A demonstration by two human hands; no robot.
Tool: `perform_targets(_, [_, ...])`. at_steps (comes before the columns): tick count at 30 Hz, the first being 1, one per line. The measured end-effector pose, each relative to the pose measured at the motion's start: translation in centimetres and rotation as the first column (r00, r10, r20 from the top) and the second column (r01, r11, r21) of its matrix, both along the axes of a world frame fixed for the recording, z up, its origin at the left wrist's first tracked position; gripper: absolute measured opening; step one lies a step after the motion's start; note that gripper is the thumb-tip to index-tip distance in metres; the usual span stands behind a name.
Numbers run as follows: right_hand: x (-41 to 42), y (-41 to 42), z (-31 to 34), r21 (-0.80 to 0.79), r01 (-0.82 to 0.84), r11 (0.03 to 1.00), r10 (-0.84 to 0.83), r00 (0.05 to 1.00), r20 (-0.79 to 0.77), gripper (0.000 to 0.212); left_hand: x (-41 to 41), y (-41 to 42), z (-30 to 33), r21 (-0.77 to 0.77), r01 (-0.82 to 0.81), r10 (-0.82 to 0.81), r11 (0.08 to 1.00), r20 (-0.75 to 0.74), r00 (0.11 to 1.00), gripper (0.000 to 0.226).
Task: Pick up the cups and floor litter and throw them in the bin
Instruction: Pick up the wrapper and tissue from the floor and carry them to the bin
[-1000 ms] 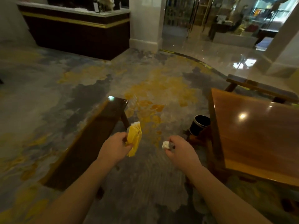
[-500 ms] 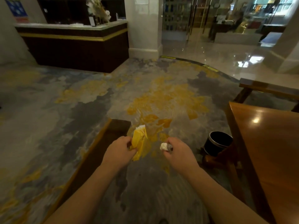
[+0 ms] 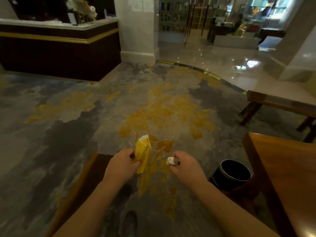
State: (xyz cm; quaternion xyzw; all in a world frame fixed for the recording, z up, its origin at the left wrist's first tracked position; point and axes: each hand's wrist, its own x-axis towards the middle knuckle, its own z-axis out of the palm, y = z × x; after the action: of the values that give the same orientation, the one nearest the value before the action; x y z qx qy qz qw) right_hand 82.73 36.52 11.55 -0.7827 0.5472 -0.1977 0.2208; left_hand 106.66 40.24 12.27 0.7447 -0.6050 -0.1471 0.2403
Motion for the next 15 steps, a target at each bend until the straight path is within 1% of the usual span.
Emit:
perform_targets(3, [0.5,-6.1,-0.6,-0.004,0.068,0.998,-0.068,0.997,-0.021,0.011,1.0,-8.4,-1.4,-0.006,0.086,-0.086,0.996,-0.007,0.996,0.016])
perform_targets(6, [0.8,-12.3,-0.9,0.002,0.18,0.984,-0.179,0.982,-0.058,0.014,1.7,-17.4,-2.3,-0.038,0.177,-0.179,0.983,-0.058,0.982,0.015])
perform_targets(9, [0.6,-17.1,-0.2,0.027,0.307,0.951,-0.305,0.95,-0.066,0.014,1.5,-25.8,-2.6,-0.023,0.292,-0.293,0.956,-0.036,0.956,0.016])
perform_targets(13, [-0.9,-22.0,0.8,0.039,0.463,0.885,-0.461,0.886,-0.058,0.018,-1.2,-35.9,-2.5,-0.008,0.459,-0.459,0.888,-0.037,0.888,0.019])
perform_targets(15, [-2.5,-24.1,0.7,0.056,0.542,0.838,-0.539,0.84,-0.06,0.018,-4.1,-40.4,-2.8,0.014,0.552,-0.551,0.834,-0.021,0.834,0.019])
